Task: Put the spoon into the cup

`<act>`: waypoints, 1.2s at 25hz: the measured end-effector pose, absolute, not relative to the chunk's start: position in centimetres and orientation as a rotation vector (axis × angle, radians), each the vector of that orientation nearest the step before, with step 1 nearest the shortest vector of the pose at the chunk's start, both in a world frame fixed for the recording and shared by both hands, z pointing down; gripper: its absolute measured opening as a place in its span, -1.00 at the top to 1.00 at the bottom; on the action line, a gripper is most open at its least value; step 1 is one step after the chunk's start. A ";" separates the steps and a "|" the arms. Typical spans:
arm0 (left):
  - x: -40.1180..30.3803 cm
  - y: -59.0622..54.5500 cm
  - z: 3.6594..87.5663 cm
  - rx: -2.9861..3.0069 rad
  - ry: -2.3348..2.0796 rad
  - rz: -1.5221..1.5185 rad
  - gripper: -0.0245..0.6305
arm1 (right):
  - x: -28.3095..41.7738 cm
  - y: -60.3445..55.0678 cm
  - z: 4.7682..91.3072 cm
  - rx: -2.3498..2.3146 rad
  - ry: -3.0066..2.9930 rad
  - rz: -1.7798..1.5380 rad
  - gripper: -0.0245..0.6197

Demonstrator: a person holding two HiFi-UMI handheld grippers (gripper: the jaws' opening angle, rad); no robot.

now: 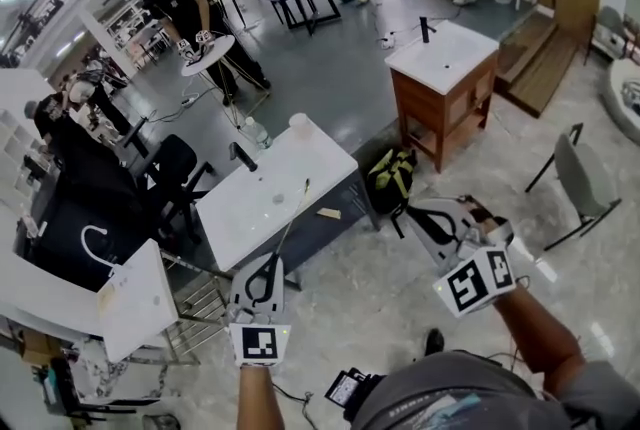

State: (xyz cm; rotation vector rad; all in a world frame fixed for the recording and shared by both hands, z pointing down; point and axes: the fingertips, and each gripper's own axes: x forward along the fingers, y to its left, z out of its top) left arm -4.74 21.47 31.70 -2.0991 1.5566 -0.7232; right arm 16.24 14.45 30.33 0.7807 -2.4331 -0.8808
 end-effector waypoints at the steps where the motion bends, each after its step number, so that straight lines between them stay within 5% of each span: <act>1: -4.8 20.9 31.7 -2.091 1.562 -0.733 0.91 | 16.2 13.8 30.3 0.775 -2.442 -0.881 0.82; 30: -18.8 2.1 34.3 -2.178 1.513 -0.692 0.91 | 2.9 -3.7 32.2 0.856 -2.356 -0.832 0.82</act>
